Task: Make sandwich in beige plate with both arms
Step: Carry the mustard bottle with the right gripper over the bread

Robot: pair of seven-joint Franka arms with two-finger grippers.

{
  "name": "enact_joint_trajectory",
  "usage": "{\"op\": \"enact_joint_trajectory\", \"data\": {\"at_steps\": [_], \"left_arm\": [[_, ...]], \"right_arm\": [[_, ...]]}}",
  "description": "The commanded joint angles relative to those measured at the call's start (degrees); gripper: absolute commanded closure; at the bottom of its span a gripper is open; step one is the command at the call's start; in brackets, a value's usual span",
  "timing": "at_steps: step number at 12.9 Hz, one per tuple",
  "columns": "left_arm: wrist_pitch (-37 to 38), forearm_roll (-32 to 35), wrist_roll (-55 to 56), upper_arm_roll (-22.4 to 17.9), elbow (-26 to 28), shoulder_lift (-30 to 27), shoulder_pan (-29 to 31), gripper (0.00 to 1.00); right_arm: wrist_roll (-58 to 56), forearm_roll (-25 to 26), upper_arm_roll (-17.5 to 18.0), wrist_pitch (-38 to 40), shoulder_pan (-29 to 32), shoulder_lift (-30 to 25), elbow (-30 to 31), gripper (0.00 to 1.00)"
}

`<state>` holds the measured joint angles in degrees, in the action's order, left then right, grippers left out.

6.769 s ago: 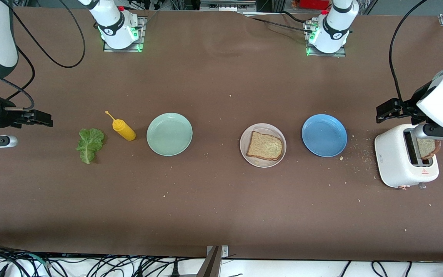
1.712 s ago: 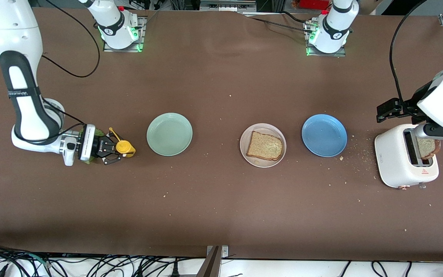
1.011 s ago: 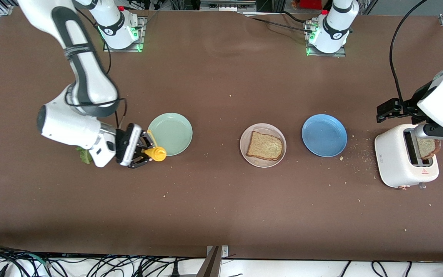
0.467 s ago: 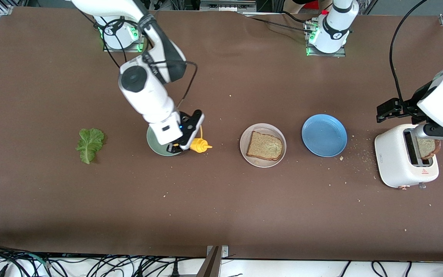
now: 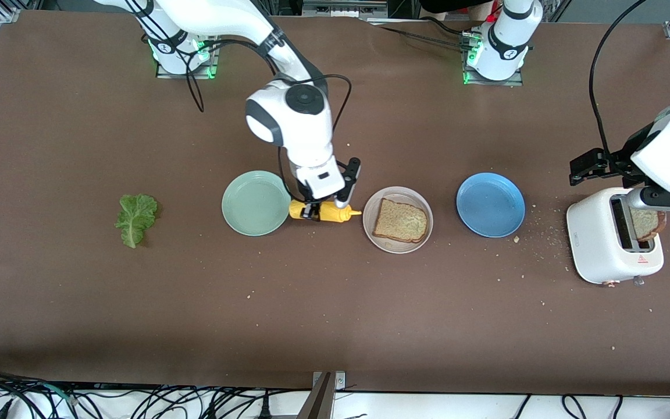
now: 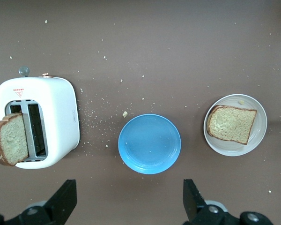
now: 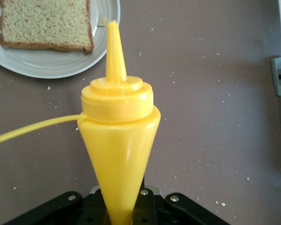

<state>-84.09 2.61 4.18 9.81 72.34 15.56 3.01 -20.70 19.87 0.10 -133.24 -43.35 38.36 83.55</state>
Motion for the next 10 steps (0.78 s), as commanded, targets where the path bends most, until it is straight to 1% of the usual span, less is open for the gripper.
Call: {"op": "enact_joint_trajectory", "data": {"at_steps": [1,3,5,6,8,9,10], "left_arm": [[0.7,-1.0,0.3,0.2,0.3,-0.8,0.4,0.0],[0.7,-1.0,0.3,0.2,0.3,-0.8,0.4,0.0],[0.7,-1.0,0.3,0.2,0.3,-0.8,0.4,0.0],[0.7,-1.0,0.3,0.2,0.3,-0.8,0.4,0.0],[0.7,-1.0,0.3,0.2,0.3,-0.8,0.4,0.0],[0.7,-1.0,0.3,0.2,0.3,-0.8,0.4,0.0],[0.7,-1.1,0.3,0.2,0.3,-0.8,0.4,0.0]], "right_arm": [[4.9,6.2,-1.0,4.2,-4.3,5.7,-7.3,1.0],[6.7,11.2,-1.0,5.2,-5.4,7.9,-7.5,1.0],[7.0,14.3,-1.9,5.9,-6.9,10.9,-8.5,1.0],[6.9,14.8,-3.0,7.0,-8.1,12.4,-9.8,1.0],[6.9,15.4,-4.3,11.0,-10.2,16.4,-15.1,1.0],[6.9,15.5,-5.2,11.6,-11.0,18.0,-17.1,1.0],[7.1,15.5,-5.5,11.6,-11.2,18.7,-17.5,1.0]]}}
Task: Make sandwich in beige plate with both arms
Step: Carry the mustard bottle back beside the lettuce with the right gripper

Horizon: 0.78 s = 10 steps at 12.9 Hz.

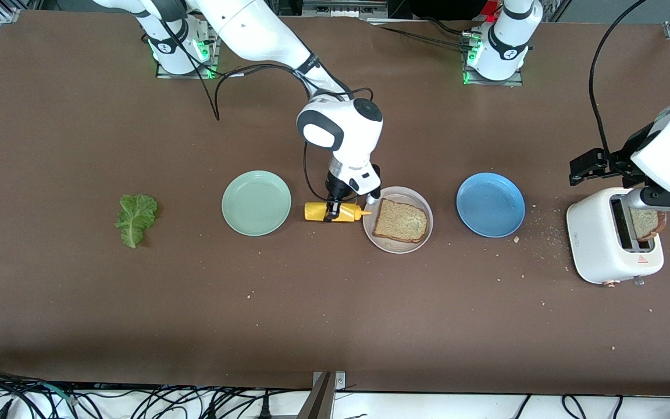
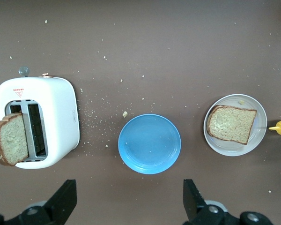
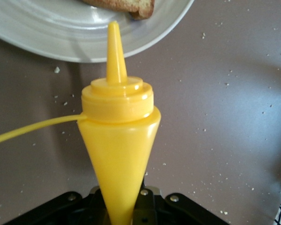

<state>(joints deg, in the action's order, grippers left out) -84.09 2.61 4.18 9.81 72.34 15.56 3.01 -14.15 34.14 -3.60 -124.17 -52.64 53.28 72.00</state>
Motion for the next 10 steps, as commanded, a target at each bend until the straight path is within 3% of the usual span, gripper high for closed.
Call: {"op": "enact_joint_trajectory", "data": {"at_steps": [1,7,10], "left_arm": [[0.7,-1.0,0.3,0.2,0.3,-0.8,0.4,0.0],[0.7,-1.0,0.3,0.2,0.3,-0.7,0.4,0.0],[0.7,-1.0,0.3,0.2,0.3,-0.8,0.4,0.0]], "right_arm": [[0.7,1.2,-1.9,2.5,-1.9,3.8,-6.1,1.0],[-2.9,-0.6,-2.0,5.3,0.1,1.1,-7.0,1.0],[-14.3,-12.5,-1.5,5.3,6.7,-5.1,-7.0,1.0]]}}
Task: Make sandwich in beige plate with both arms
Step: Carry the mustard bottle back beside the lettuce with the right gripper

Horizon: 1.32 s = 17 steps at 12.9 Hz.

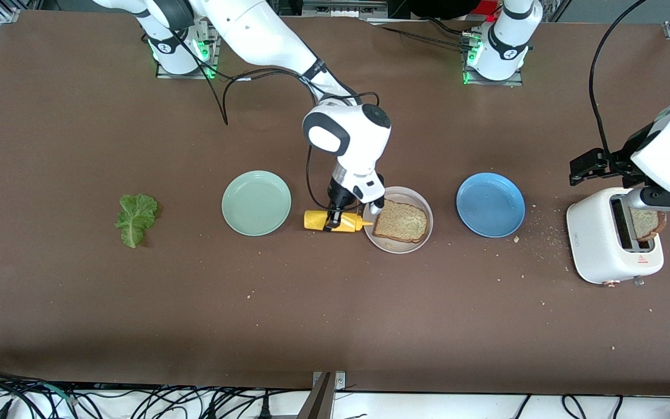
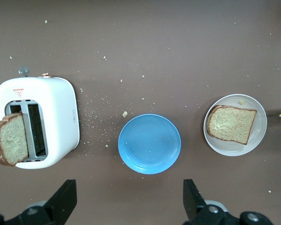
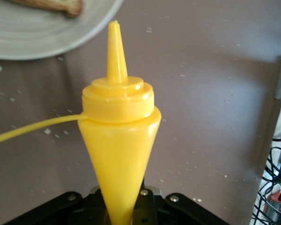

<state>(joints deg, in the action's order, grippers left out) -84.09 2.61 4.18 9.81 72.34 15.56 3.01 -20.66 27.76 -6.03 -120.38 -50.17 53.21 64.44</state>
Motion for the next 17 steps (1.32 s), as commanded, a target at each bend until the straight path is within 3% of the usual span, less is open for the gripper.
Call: {"op": "enact_joint_trajectory", "data": {"at_steps": [1,3,6,12,14,17], "left_arm": [[0.7,-1.0,0.3,0.2,0.3,-0.8,0.4,0.0],[0.7,-1.0,0.3,0.2,0.3,-0.8,0.4,0.0],[0.7,-1.0,0.3,0.2,0.3,-0.8,0.4,0.0],[0.7,-1.0,0.3,0.2,0.3,-0.8,0.4,0.0],[0.7,-1.0,0.3,0.2,0.3,-0.8,0.4,0.0],[0.7,-1.0,0.3,0.2,0.3,-0.8,0.4,0.0]], "right_arm": [[-12.7,-11.0,0.9,1.5,6.6,-6.9,0.5,1.0],[-21.3,-19.6,0.7,2.3,10.5,-11.4,1.3,1.0],[-30.0,-28.5,0.6,10.5,17.8,-16.8,1.6,1.0],[-48.6,-54.0,0.5,22.5,34.7,-20.6,3.1,1.0],[-56.4,-63.9,0.4,25.6,39.6,-21.7,6.7,1.0],[-67.9,-73.7,0.3,29.8,45.8,-23.4,14.3,1.0]]}}
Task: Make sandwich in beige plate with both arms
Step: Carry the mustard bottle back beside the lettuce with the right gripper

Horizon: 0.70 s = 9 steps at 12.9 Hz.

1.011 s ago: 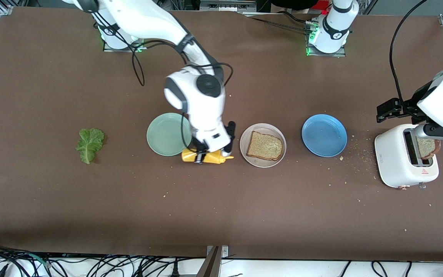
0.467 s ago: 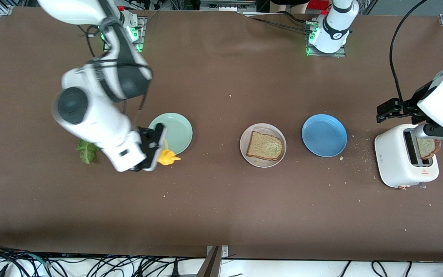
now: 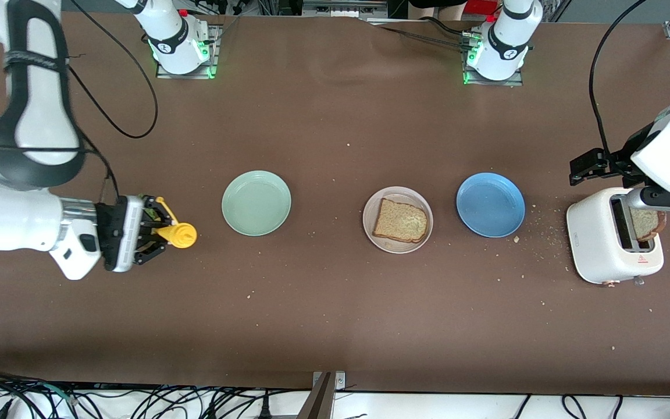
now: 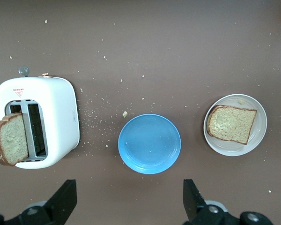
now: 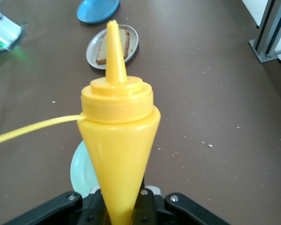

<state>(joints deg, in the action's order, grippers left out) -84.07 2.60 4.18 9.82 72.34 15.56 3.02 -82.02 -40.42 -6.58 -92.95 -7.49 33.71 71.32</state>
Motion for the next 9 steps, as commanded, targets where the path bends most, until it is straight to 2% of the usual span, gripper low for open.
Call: {"op": "enact_joint_trajectory", "data": {"at_steps": [1,4,6,9], "left_arm": [[0.7,-1.0,0.3,0.2,0.3,-0.8,0.4,0.0],[0.7,-1.0,0.3,0.2,0.3,-0.8,0.4,0.0],[0.7,-1.0,0.3,0.2,0.3,-0.8,0.4,0.0],[0.7,-1.0,0.3,0.2,0.3,-0.8,0.4,0.0]], "right_arm": [[-10.7,-8.5,0.8,4.4,4.9,-4.0,9.3,1.0],[-25.3,-14.6,0.3,7.1,9.8,-3.8,17.7,1.0],[-33.8,-15.7,0.0,6.4,11.1,-3.7,22.6,1.0],[-45.3,-21.5,-0.1,6.2,12.8,-2.7,31.0,1.0]]}}
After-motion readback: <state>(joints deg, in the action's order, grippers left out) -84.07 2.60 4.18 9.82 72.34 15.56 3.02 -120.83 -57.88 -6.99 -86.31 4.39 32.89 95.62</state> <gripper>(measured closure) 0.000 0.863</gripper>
